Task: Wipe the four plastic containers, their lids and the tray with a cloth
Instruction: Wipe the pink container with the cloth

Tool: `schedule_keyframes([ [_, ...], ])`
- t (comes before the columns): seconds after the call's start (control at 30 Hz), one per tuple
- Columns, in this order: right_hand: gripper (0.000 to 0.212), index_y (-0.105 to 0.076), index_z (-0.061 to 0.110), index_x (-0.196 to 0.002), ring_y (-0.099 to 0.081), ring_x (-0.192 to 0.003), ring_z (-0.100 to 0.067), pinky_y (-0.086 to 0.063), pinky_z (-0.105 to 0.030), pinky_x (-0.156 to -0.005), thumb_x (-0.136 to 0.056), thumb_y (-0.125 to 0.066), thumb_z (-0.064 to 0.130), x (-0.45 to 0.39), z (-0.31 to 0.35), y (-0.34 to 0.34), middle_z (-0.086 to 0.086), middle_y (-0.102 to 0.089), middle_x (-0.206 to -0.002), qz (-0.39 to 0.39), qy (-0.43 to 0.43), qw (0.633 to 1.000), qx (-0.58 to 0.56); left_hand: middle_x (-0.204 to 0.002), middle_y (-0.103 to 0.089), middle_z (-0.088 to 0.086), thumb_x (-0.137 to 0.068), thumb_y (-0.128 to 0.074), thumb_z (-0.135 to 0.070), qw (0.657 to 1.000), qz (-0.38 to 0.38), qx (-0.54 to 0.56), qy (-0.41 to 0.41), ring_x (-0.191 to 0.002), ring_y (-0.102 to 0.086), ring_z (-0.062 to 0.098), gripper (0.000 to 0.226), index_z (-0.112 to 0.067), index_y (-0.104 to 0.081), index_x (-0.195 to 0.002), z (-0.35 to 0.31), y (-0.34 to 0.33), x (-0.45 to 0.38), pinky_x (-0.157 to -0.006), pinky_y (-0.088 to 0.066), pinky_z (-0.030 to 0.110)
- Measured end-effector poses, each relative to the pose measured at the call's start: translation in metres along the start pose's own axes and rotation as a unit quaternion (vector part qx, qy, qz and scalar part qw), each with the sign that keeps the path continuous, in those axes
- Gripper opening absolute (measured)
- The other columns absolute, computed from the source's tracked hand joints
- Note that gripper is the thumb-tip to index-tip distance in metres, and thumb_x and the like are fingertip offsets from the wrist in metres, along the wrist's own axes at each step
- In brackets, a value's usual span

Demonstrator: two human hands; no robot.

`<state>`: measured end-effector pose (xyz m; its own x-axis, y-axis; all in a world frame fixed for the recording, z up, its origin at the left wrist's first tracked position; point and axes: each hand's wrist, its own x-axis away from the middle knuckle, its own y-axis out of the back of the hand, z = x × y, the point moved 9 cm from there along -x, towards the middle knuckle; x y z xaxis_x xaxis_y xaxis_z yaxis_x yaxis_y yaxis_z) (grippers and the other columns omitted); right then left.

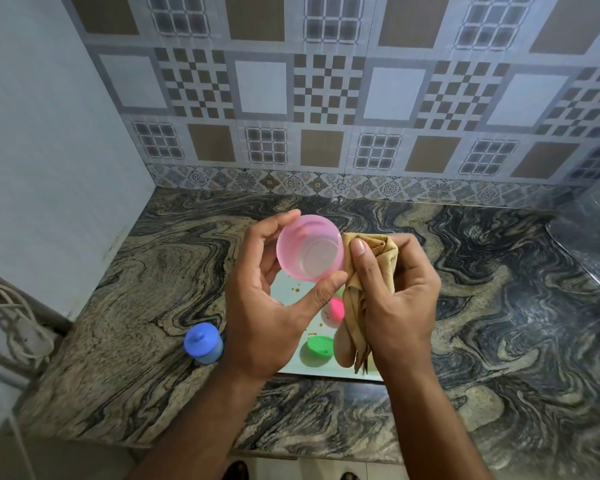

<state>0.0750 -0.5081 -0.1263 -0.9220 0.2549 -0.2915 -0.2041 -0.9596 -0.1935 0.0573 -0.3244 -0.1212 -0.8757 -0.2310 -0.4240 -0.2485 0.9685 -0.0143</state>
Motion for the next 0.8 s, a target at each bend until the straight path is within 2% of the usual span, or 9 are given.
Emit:
schedule_keyframes([
  [0.13, 0.012, -0.066, 0.016, -0.087, -0.056, -0.067, -0.005, -0.047, -0.021, -0.063, -0.096, -0.074, 0.019, -0.001, -0.008, 0.001, 0.008, -0.065, -0.074, 0.0, -0.003, 1.0, -0.001, -0.139, -0.061, 0.013, -0.074, -0.094, -0.02, 1.0, 0.014, -0.011, -0.019, -0.131, -0.062, 0.034, 0.075, -0.013, -0.055, -0.138, -0.002, 0.003, -0.001, -0.108, -0.052, 0.054],
  [0.27, 0.012, -0.067, 0.014, -0.088, -0.056, -0.068, -0.006, -0.048, -0.022, -0.064, -0.095, -0.071, 0.022, -0.008, -0.019, 0.006, 0.007, -0.065, -0.075, -0.004, -0.037, 0.999, -0.026, -0.139, -0.065, 0.005, -0.073, -0.093, -0.015, 0.997, 0.071, 0.019, -0.009, -0.131, -0.063, 0.029, 0.074, -0.014, -0.056, -0.137, -0.005, -0.004, 0.0, -0.11, -0.051, 0.045],
  [0.33, 0.014, -0.068, 0.011, -0.089, -0.056, -0.069, -0.009, -0.048, -0.026, -0.064, -0.093, -0.073, 0.024, -0.014, -0.025, 0.004, 0.004, -0.066, -0.075, 0.016, -0.058, 0.998, -0.017, -0.139, -0.066, 0.001, -0.074, -0.094, -0.013, 0.994, 0.082, 0.069, 0.032, -0.133, -0.062, 0.026, 0.074, -0.015, -0.056, -0.138, 0.001, -0.005, 0.001, -0.111, -0.051, 0.043],
  [0.47, 0.018, -0.068, 0.014, -0.085, -0.053, -0.067, -0.013, -0.044, -0.034, -0.064, -0.089, -0.076, 0.029, -0.019, -0.035, 0.003, 0.0, -0.063, -0.073, 0.014, -0.083, 0.996, 0.011, -0.137, -0.067, 0.004, -0.067, -0.097, -0.036, 0.96, 0.05, 0.222, 0.16, -0.125, -0.063, 0.026, 0.086, -0.013, -0.056, -0.14, 0.027, 0.005, -0.001, -0.099, -0.055, 0.037],
  [0.57, 0.02, -0.066, 0.02, -0.079, -0.054, -0.067, -0.021, -0.047, -0.045, -0.062, -0.089, -0.078, 0.032, -0.016, -0.041, 0.003, -0.001, -0.059, -0.071, 0.008, -0.096, 0.995, 0.017, -0.129, -0.066, 0.014, -0.069, -0.09, -0.021, 0.933, 0.013, 0.277, 0.23, -0.114, -0.064, 0.029, 0.084, -0.008, -0.053, -0.143, 0.048, 0.013, 0.001, -0.094, -0.058, 0.037],
  [0.63, 0.02, -0.067, 0.02, -0.08, -0.055, -0.069, -0.025, -0.05, -0.053, -0.064, -0.091, -0.079, 0.032, -0.012, -0.043, -0.001, -0.003, -0.06, -0.072, 0.017, -0.104, 0.994, 0.018, -0.126, -0.066, 0.014, -0.07, -0.083, -0.021, 0.934, -0.004, 0.26, 0.245, -0.111, -0.065, 0.027, 0.075, -0.008, -0.055, -0.139, 0.06, 0.021, -0.001, -0.095, -0.057, 0.038],
  [0.7, 0.018, -0.067, 0.02, -0.081, -0.052, -0.067, -0.02, -0.047, -0.042, -0.064, -0.094, -0.078, 0.027, -0.01, -0.043, -0.004, -0.001, -0.059, -0.072, 0.021, -0.099, 0.995, 0.028, -0.122, -0.071, 0.006, -0.065, -0.085, -0.025, 0.952, -0.02, 0.193, 0.236, -0.109, -0.069, 0.021, 0.07, -0.013, -0.061, -0.129, 0.07, 0.04, -0.009, -0.094, -0.058, 0.035],
  [0.77, 0.017, -0.068, 0.019, -0.082, -0.05, -0.066, -0.015, -0.043, -0.032, -0.063, -0.096, -0.077, 0.023, -0.011, -0.043, -0.005, -0.001, -0.059, -0.072, 0.021, -0.095, 0.995, 0.036, -0.116, -0.075, -0.006, -0.059, -0.089, -0.033, 0.977, -0.031, 0.023, 0.207, -0.106, -0.073, 0.015, 0.067, -0.021, -0.064, -0.119, 0.08, 0.07, -0.023, -0.087, -0.059, 0.03],
  [0.8, 0.017, -0.068, 0.018, -0.083, -0.05, -0.065, -0.013, -0.043, -0.029, -0.061, -0.097, -0.076, 0.022, -0.011, -0.041, -0.004, -0.001, -0.059, -0.072, 0.019, -0.092, 0.995, 0.038, -0.113, -0.075, -0.009, -0.057, -0.091, -0.034, 0.976, -0.033, -0.087, 0.198, -0.104, -0.073, 0.014, 0.065, -0.025, -0.064, -0.116, 0.087, 0.085, -0.031, -0.084, -0.058, 0.029],
])
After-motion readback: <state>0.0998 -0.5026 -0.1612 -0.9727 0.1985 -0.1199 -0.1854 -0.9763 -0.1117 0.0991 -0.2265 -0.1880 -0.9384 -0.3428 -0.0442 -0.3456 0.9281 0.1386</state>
